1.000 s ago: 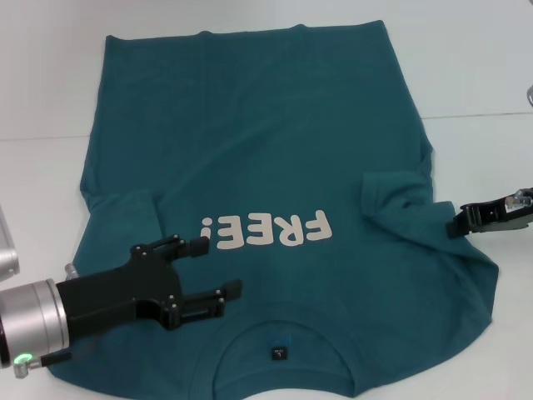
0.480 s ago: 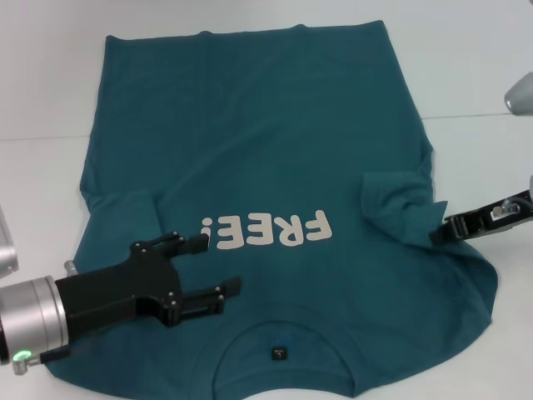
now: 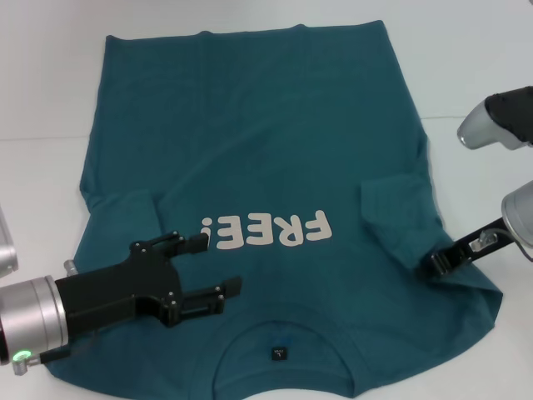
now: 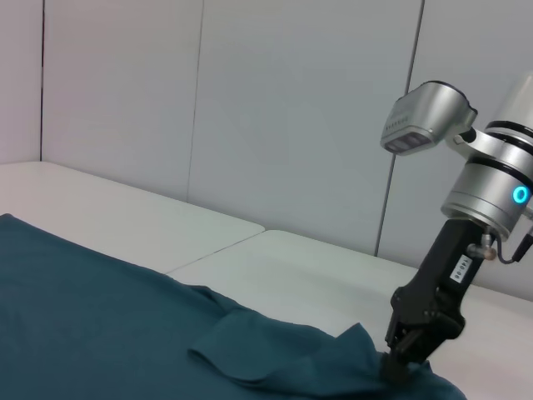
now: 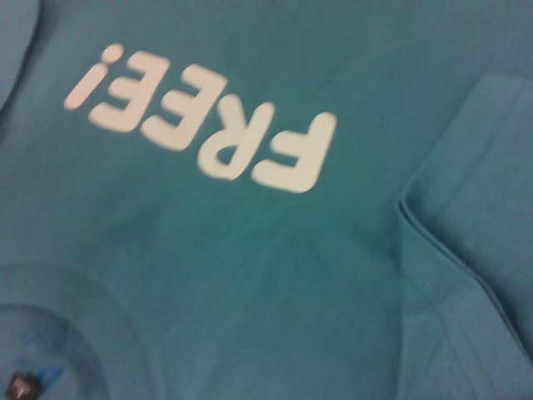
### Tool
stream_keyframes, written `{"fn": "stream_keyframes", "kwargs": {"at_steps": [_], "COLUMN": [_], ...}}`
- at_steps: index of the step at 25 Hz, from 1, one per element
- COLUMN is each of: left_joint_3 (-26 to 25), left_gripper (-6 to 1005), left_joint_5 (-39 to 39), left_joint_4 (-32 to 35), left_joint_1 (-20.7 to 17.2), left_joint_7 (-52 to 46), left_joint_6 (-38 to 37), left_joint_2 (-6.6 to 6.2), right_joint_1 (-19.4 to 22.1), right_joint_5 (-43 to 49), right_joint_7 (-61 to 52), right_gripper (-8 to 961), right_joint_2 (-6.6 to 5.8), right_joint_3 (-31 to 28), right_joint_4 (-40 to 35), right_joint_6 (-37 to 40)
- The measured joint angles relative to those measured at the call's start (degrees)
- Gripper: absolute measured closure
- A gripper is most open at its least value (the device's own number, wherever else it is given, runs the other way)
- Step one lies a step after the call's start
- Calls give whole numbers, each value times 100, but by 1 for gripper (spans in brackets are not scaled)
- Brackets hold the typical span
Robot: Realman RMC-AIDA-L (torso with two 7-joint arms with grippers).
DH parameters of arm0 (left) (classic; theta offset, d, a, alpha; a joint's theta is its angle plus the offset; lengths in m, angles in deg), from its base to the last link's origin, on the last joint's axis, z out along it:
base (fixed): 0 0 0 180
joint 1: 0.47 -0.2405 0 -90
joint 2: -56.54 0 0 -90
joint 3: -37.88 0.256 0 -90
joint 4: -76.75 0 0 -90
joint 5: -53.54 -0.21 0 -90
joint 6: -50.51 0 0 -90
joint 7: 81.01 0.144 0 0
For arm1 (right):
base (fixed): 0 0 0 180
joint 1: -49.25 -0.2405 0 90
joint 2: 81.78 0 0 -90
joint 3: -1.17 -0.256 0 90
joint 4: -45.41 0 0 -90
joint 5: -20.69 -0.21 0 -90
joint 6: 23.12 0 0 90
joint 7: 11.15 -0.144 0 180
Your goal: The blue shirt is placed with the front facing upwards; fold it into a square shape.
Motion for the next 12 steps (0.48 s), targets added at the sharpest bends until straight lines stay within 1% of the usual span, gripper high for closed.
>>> {"fn": "stream_keyframes", "kwargs": {"at_steps": [6,12], "left_joint_3": [0,0], "left_gripper": [163,163], "left_joint_5": [0,0], "left_joint_4": [1,55], "left_joint_1": [0,8], "left_joint_7": [0,0], "left_joint_6": [0,-8], "left_joint_2": [-3,-9], "right_joint_1": [7,-54], "right_joint_5": [-89,-208], "right_joint_7": [36,-286], "right_gripper": [942,942], "right_joint_2": [25,-29], "right_joint_3": [-53,-78], "right_joint_4": [-51,-14], "right_joint_6": [180,249]}}
